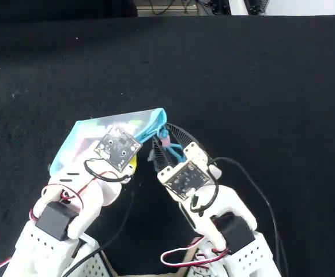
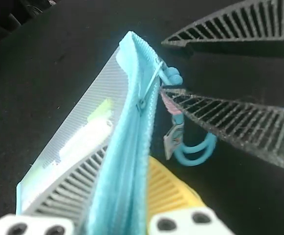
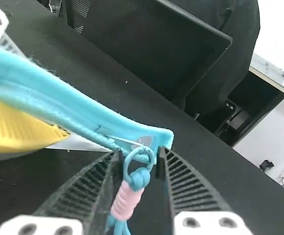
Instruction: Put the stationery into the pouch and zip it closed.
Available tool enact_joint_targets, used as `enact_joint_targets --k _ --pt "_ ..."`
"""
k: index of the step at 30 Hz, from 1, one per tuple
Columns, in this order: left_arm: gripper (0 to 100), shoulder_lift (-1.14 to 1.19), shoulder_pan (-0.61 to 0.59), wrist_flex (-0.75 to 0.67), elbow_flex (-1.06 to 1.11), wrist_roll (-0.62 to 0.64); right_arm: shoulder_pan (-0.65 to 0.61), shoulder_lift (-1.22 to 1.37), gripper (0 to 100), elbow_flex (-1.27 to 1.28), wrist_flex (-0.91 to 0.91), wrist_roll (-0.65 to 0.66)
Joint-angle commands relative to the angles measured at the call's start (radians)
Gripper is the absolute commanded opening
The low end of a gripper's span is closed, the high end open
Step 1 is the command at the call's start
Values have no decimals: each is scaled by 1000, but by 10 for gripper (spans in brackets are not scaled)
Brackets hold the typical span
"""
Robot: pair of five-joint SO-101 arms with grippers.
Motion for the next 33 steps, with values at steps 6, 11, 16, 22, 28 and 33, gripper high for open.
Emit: enact_joint_targets --k 6,11,16,22,28,33 --pt "30 15 -39 21 -53 20 -28 1 198 -2 -20 -35" --pt "30 15 -39 21 -51 20 -41 21 198 30 -68 -35" --pt "30 15 -39 21 -50 20 -31 142 198 25 -160 -35" --pt "30 15 -39 21 -45 20 26 252 198 -2 -236 -38" --pt "30 15 -39 21 -44 17 51 245 198 -16 -242 -150" --pt "30 15 -39 21 -44 15 49 154 198 -12 -187 -153"
